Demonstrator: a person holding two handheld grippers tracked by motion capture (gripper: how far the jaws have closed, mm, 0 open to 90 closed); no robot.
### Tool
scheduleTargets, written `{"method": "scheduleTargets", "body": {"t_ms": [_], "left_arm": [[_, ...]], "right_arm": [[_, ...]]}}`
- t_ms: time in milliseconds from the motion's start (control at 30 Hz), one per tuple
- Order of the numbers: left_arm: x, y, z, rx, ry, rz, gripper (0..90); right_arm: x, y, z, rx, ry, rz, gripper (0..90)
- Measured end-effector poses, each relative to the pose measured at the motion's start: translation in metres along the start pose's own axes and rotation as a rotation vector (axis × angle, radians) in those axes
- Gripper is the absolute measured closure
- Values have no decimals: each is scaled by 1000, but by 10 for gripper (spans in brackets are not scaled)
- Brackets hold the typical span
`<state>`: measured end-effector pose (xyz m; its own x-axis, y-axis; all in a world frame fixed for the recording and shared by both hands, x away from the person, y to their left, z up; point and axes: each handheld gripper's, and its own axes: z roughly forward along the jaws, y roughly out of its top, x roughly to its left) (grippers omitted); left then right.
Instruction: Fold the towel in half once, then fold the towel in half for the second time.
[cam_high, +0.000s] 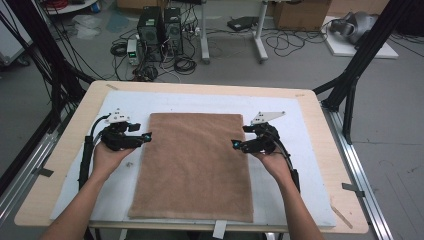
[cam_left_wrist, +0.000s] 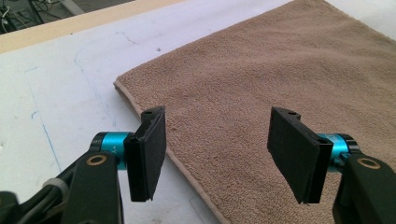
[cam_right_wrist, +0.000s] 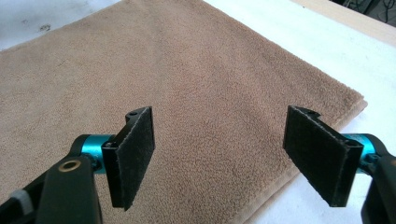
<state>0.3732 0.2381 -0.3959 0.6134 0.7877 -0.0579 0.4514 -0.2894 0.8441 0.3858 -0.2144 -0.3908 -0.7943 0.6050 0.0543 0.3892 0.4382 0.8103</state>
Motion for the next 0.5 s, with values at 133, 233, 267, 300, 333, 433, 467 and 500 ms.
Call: {"method": "scheduleTargets", "body": {"t_ms": [133,233,267,300,333,433,467,500], "left_arm": [[2,-1,3,10,16,4,380],[4,-1,4,0,36,3,380],[5,-1,4,-6,42,1,381],[6,0,4,-8,48,4,383],[7,0,3,-6,53,4,386],[9,3,3,-8,54,3,390],[10,4,3,-9,52,2,390],[11,5,2,-19,55,2,390]], "right_arm": [[-1,2,2,8,-1,10,243],[-2,5,4,20,-8,1,244],[-4,7,5,19,-7,1,244],[-6,9,6,23,-10,-3,244],[-7,12,7,26,-14,-6,244],[-10,18,9,27,-22,-6,245],[-11,19,10,31,-29,-8,245],[-13,21,11,34,-34,-12,245]]}}
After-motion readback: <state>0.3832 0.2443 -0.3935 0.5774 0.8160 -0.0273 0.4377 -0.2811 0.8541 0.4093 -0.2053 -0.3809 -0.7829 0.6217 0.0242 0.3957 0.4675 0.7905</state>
